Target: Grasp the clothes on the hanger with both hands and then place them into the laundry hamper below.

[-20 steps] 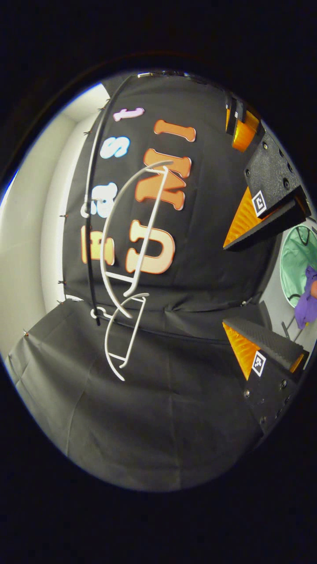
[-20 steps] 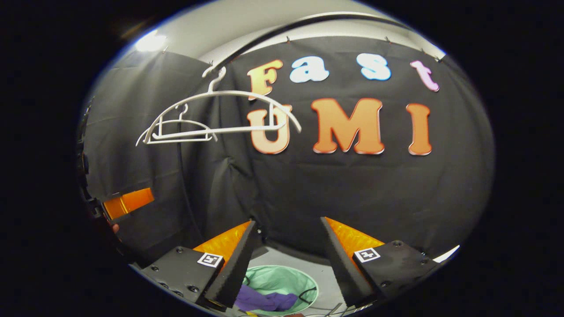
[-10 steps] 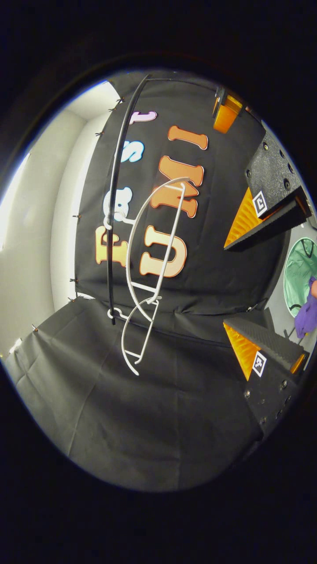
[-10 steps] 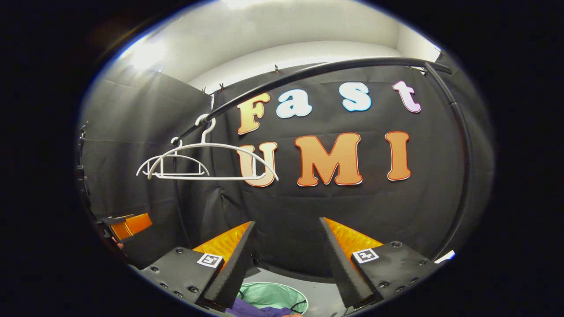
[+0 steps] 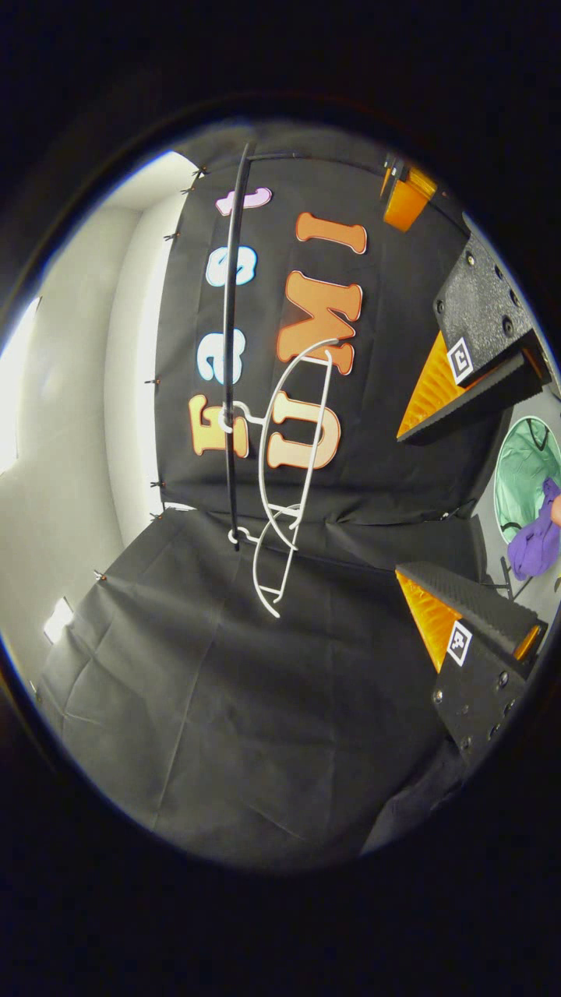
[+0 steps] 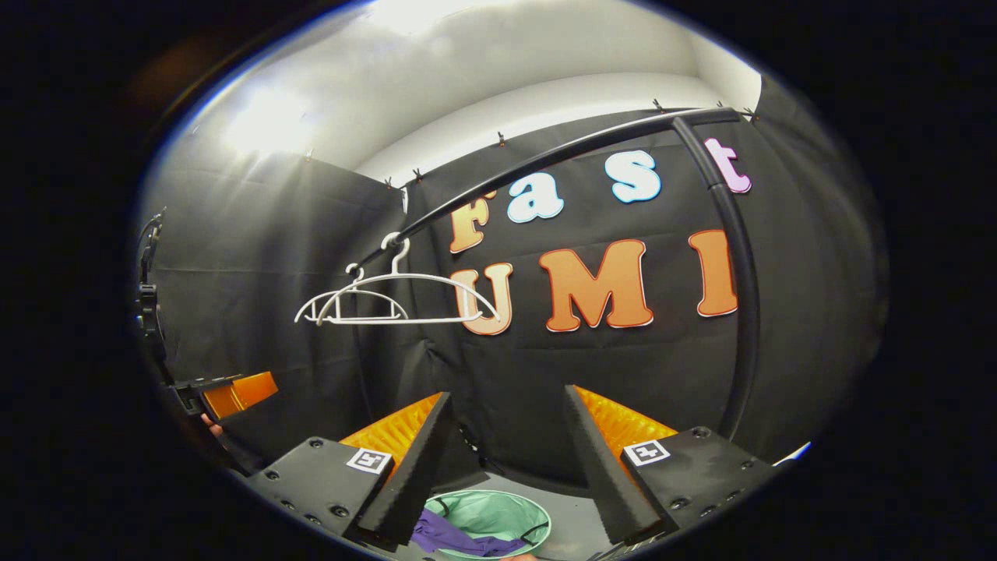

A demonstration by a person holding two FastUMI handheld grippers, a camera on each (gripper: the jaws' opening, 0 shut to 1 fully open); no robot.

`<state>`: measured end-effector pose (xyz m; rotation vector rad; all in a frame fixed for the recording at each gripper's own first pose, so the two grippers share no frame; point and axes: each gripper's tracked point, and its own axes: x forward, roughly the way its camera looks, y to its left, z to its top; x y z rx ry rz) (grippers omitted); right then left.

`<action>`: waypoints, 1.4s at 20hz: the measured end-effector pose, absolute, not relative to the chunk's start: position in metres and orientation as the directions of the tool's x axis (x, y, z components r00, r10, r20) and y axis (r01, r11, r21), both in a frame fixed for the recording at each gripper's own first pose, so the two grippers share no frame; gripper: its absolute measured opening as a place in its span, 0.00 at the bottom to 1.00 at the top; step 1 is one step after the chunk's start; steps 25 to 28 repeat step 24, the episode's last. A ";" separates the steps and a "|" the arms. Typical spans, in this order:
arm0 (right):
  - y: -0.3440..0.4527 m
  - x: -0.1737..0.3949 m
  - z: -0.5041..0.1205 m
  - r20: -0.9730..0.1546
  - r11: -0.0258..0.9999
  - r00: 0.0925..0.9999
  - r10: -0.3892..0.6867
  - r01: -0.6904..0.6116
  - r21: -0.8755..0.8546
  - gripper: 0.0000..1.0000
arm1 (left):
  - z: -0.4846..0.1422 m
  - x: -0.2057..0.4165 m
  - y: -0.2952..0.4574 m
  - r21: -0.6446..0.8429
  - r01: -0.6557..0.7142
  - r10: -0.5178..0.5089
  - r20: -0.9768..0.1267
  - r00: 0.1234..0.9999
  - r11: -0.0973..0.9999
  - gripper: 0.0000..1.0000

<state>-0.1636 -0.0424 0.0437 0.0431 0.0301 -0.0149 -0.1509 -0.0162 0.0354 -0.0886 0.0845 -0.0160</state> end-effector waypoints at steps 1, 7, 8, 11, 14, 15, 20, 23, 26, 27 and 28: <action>-0.044 -0.169 0.042 -0.038 0.999 0.999 -0.001 0.002 0.047 0.84 | 0.038 -0.160 -0.016 -0.079 -0.007 0.000 -0.085 0.996 0.997 0.99; -0.055 -0.189 0.044 -0.049 0.999 0.999 0.009 -0.007 0.031 0.94 | 0.054 -0.194 -0.026 -0.045 -0.039 0.036 -0.059 0.998 0.998 0.92; -0.053 -0.192 0.045 -0.047 0.999 0.999 0.007 -0.005 0.032 0.94 | 0.057 -0.194 -0.027 -0.046 -0.031 0.028 -0.051 0.998 0.998 0.92; -0.053 -0.194 0.044 -0.050 0.999 0.998 -0.030 0.031 0.011 0.94 | 0.063 -0.186 -0.026 -0.069 0.002 -0.004 -0.036 0.999 0.998 0.92; -0.046 -0.200 0.048 -0.043 0.999 0.998 -0.049 0.050 0.011 0.94 | 0.048 -0.182 -0.017 -0.034 0.014 -0.016 -0.077 0.997 0.999 0.92; -0.046 -0.202 0.048 -0.044 0.998 0.997 -0.059 0.059 0.011 0.94 | 0.047 -0.183 -0.015 -0.023 0.018 -0.020 -0.079 0.997 1.000 0.95; -0.045 -0.210 0.048 -0.047 0.994 0.993 -0.109 0.109 -0.011 0.94 | 0.039 -0.190 -0.019 0.000 0.095 -0.095 -0.097 0.991 0.995 0.92; -0.040 -0.211 0.055 -0.026 0.992 0.991 -0.130 0.130 -0.004 0.94 | 0.045 -0.190 -0.014 0.021 0.107 -0.105 -0.087 0.991 0.994 0.95; -0.037 -0.210 0.055 -0.025 0.992 0.991 -0.128 0.128 -0.004 0.94 | 0.046 -0.190 -0.012 0.028 0.106 -0.103 -0.083 0.991 0.994 0.95; -0.037 -0.210 0.055 -0.025 0.992 0.991 -0.128 0.128 -0.004 0.94 | 0.046 -0.190 -0.012 0.028 0.106 -0.103 -0.083 0.991 0.994 0.95; -0.037 -0.210 0.055 -0.025 0.992 0.991 -0.128 0.128 -0.004 0.94 | 0.046 -0.190 -0.012 0.028 0.106 -0.103 -0.083 0.991 0.994 0.95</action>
